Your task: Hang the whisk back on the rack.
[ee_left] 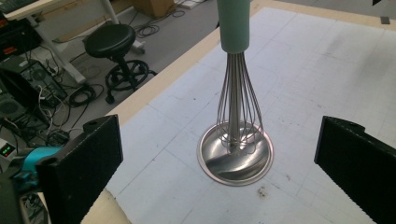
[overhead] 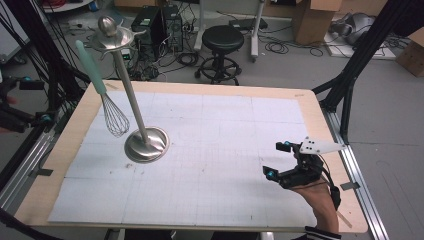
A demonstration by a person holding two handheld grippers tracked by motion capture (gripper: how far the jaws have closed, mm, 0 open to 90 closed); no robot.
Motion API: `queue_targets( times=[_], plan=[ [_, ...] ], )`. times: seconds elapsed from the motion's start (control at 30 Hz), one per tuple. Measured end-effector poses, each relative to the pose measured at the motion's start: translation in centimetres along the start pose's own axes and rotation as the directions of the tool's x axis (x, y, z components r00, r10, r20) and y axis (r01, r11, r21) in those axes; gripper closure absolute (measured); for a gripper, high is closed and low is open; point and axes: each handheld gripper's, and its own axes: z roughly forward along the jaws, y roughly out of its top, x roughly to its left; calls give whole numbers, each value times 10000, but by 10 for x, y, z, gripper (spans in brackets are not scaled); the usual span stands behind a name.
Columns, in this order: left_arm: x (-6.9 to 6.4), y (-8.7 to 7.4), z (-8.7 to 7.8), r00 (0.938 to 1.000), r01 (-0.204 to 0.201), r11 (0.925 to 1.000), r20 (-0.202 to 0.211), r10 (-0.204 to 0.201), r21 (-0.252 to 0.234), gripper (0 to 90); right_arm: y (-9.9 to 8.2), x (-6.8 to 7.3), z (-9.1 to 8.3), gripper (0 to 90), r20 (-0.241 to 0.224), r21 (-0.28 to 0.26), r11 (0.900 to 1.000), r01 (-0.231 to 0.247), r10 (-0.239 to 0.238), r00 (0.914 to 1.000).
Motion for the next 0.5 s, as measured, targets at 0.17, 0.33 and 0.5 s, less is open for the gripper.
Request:
queue_targets(
  times=[0.17, 0.33, 0.5],
  plan=[
    [-12, -18, -4, 9999, 88, 9997, 83, -86, -213, 17, 0, 0, -2, 5, 53, -34, 10000, -25, 26, 10000],
    [-30, -40, -2, 9997, 117, 9996, 225, -111, -271, 17, -1, 0, -2, 5, 111, -8, 10000, 15, -15, 9999],
    [-52, -56, 2, 9985, 134, 9985, 534, -106, -532, 17, -1, 0, -3, 5, 179, -8, 10000, 66, -66, 9998]
  ],
)
